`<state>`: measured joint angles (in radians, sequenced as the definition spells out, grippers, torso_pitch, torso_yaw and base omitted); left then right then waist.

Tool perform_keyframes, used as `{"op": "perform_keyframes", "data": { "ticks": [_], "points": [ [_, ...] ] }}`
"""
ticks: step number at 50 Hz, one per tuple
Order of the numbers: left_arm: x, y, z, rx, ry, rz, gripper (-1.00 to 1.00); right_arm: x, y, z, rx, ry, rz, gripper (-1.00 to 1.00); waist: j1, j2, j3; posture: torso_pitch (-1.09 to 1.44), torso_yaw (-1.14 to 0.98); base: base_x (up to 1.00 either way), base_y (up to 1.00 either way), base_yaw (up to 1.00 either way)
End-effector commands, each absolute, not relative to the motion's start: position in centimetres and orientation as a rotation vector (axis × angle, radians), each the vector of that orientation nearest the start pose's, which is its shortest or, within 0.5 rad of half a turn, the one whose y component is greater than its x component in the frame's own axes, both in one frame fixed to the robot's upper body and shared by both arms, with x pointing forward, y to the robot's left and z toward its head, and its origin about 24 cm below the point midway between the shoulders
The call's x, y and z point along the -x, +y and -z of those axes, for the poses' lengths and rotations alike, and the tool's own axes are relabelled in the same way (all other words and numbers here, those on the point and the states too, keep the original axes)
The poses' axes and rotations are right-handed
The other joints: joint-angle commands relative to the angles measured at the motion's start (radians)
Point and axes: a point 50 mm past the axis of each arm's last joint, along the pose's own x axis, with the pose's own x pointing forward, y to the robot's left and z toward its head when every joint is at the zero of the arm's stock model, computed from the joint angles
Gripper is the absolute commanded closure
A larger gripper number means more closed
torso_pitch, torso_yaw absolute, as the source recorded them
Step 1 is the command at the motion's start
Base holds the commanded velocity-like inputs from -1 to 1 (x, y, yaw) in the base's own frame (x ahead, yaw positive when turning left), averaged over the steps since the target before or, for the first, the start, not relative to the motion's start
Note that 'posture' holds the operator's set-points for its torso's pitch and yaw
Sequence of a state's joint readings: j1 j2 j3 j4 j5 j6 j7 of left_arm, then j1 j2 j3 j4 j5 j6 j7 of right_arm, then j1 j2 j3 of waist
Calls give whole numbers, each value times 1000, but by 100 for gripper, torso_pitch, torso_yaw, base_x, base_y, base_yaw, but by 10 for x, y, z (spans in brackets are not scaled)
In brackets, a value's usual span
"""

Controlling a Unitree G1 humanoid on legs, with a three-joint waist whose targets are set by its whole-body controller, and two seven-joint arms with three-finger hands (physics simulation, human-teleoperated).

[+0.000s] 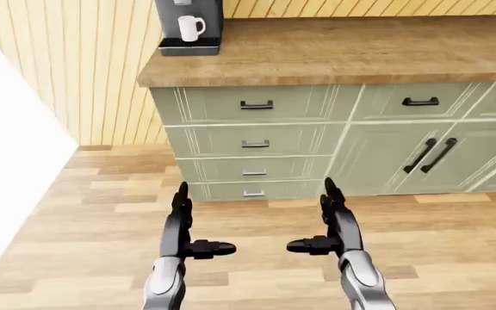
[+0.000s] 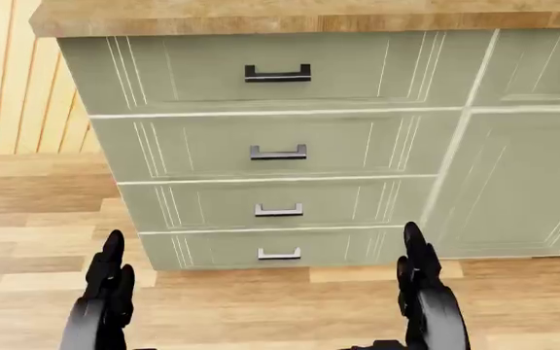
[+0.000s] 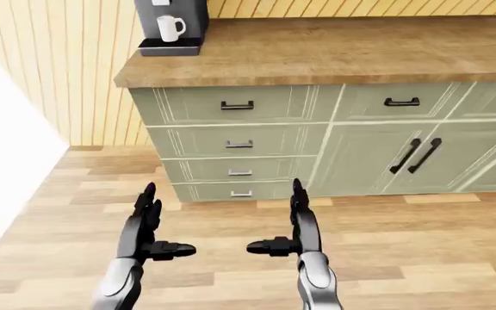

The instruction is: Pick the mug from under the coffee machine dispenser and place it on the counter.

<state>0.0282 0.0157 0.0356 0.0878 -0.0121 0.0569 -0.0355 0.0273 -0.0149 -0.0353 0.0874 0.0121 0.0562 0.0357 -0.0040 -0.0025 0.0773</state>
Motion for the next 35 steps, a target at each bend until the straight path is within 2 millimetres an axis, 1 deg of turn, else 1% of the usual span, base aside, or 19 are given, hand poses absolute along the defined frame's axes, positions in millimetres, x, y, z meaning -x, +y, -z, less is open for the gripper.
{"op": "perform_keyframes", "data": {
  "ticks": [1,2,3,4,5,6,7,8,15,20,22,23,24,27,30,32,33,34,35],
  "points": [
    [-255,161,-42,20,7,-4,-100,-255,-160,-42,3,1,3,-100,-2,-8,-1,0,0,0,0,0],
    [-254,160,-42,20,3,-2,-100,-255,-161,-42,0,4,7,-100,2,-7,-35,0,0,0,0,0],
    [-254,160,-42,11,0,1,-100,-256,-161,-42,1,5,10,-100,7,-1,-62,0,0,0,0,0],
    [-254,160,-41,8,2,0,-100,-256,-161,-41,1,6,10,-100,7,-1,-52,0,0,0,0,0],
    [-255,160,-40,4,3,-3,-100,-256,-162,-41,1,7,11,-100,7,-6,-16,0,0,0,0,0],
    [-255,160,-40,4,4,-4,-100,-256,-162,-41,2,8,11,-100,7,-8,-40,0,0,0,0,0],
    [-255,160,-40,2,7,-5,-100,-256,-162,-41,1,8,12,-100,7,-8,-70,0,0,0,0,0],
    [-255,160,-40,-3,10,-8,-100,-256,-162,-42,2,8,11,-100,8,-8,-75,0,0,0,0,0],
    [-257,163,-41,37,52,-36,-100,-258,-162,-50,-1,-5,17,-100,8,-4,-81,0,0,0,0,0],
    [-261,164,-55,4,13,-37,-100,-263,-164,-62,-3,-21,23,-100,7,-4,-89,0,0,0,0,0],
    [-263,167,-65,10,-5,-38,-100,-267,-166,-68,-47,-3,22,-100,8,-4,-92,0,0,0,0,0],
    [-265,170,-70,-25,-38,-43,-100,-268,-167,-75,-53,-11,21,-100,8,-4,-93,0,0,0,0,0],
    [-266,172,-74,7,-40,-50,-100,-268,-167,-78,-56,-13,14,-100,8,-4,-94,0,0,0,0,0],
    [-270,176,-86,20,-57,-59,-100,-271,-170,-88,-84,-29,14,-100,9,-4,-94,0,0,0,0,0],
    [-276,187,-103,5,-87,-75,-100,-281,-185,-111,-65,-95,56,-100,8,-3,-95,0,0,0,0,0],
    [-278,190,-111,4,-95,-72,-100,-286,-192,-119,-54,-120,89,-100,8,-2,-93,0,0,0,0,0],
    [-277,192,-119,0,-110,-72,-100,-288,-195,-129,-102,-127,85,-100,8,-2,-91,0,0,0,0,0],
    [-278,197,-129,-10,-137,-87,-100,-290,-199,-137,-70,-163,100,-100,8,-1,-92,0,0,0,0,0],
    [-280,200,-140,-26,-167,-94,-100,-291,-202,-145,-89,-165,100,-100,8,-2,-90,0,0,0,0,0]
  ]
}}
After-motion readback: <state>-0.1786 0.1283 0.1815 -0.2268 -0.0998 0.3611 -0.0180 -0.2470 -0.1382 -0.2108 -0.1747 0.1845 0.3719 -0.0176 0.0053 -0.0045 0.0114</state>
